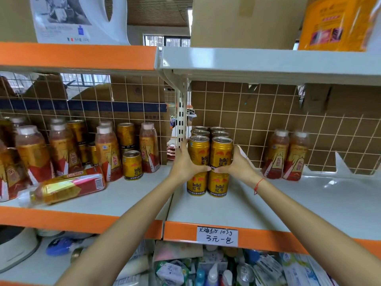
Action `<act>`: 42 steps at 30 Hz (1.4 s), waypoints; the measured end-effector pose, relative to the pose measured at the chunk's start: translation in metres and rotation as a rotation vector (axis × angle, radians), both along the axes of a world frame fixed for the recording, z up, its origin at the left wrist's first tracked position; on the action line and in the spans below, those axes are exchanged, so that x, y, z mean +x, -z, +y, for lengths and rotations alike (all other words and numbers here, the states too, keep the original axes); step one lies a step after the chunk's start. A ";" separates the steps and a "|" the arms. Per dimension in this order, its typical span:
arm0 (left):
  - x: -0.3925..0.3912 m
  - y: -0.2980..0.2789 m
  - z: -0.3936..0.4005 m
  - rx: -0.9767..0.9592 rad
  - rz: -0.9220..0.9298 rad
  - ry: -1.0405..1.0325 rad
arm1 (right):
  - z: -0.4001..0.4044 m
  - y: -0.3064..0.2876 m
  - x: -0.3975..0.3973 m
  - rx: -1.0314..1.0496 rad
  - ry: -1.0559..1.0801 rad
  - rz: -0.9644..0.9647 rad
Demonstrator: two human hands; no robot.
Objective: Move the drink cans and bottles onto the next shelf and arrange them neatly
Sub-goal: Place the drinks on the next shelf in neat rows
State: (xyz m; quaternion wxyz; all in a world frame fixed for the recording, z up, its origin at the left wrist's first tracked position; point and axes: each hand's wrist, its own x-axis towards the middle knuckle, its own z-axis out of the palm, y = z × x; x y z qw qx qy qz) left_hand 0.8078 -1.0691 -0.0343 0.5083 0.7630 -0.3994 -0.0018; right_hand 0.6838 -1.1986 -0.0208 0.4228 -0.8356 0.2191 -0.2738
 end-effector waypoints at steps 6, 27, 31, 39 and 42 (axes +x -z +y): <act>0.002 0.003 -0.004 0.009 0.021 -0.022 | 0.004 0.007 0.005 -0.020 0.062 -0.029; 0.009 -0.003 0.004 0.030 0.182 0.141 | 0.000 0.005 0.007 0.002 0.071 0.019; 0.000 -0.003 0.000 -0.002 0.170 0.118 | 0.004 0.005 0.011 -0.022 0.107 0.060; -0.002 0.001 -0.006 0.003 0.100 0.076 | 0.004 0.008 0.016 -0.080 0.171 0.075; -0.001 0.002 -0.005 0.002 0.110 0.091 | 0.003 0.007 0.015 -0.066 0.150 0.089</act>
